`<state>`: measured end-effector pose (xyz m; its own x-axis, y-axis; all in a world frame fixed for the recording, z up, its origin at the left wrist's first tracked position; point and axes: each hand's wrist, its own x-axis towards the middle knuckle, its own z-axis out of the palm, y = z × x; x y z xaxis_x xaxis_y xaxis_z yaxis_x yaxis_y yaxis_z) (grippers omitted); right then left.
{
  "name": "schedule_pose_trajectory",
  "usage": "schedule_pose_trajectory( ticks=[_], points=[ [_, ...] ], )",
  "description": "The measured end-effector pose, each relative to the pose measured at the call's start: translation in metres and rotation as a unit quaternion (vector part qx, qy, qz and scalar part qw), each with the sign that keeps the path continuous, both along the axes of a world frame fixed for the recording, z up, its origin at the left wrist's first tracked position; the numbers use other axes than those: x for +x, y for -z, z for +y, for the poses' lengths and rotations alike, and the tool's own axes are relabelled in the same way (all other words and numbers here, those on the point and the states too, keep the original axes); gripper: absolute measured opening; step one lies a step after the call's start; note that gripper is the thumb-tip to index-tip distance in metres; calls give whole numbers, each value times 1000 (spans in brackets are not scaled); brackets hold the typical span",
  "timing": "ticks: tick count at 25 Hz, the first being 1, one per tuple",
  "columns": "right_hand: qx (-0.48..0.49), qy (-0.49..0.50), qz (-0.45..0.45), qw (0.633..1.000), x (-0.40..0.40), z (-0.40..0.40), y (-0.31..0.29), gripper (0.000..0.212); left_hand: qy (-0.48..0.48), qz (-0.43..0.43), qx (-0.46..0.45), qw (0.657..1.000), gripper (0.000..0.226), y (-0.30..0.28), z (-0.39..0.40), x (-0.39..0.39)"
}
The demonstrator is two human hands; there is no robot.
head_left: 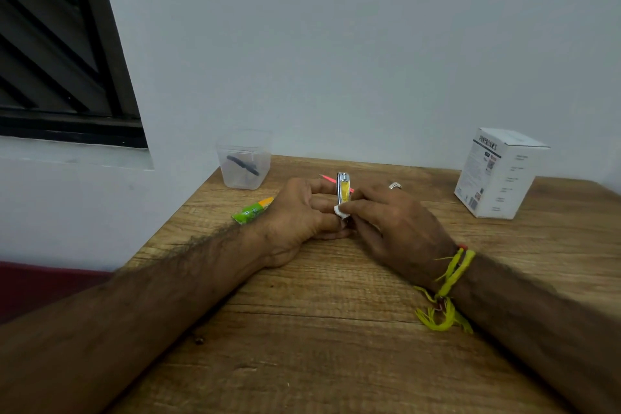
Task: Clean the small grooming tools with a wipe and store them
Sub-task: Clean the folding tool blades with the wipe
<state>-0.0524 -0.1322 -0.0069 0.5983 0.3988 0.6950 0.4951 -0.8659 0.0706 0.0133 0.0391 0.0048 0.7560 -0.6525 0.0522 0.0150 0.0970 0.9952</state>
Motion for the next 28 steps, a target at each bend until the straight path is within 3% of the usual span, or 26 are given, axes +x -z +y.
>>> schedule_pose_trajectory(
  ticks=[3,6,15,17,19,22,24,28],
  points=[
    [-6,28,-3,1000,-3,-2,-3,24,4,19,-10,1000,44,-5,0,0],
    [-12,14,21,1000,-2,2,-4,23,-22,37,-10,999,25,-10,0,2],
    [-33,17,11,999,-2,2,0,18,-100,18,-29,994,22,-2,-5,-2],
    [34,40,-5,999,-2,-3,-1,17,-108,26,-50,993,26,-2,-3,-3],
    [181,72,-29,980,1,-2,-5,16,-110,30,-61,992,29,-3,1,-2],
    [415,76,31,906,6,9,-14,14,-95,23,-66,993,29,-9,4,1],
    [452,56,61,888,6,9,-13,15,-80,24,-63,994,28,-10,2,0],
    [444,46,121,886,3,7,-7,18,-79,25,-46,995,28,-8,0,-2]
  ],
)
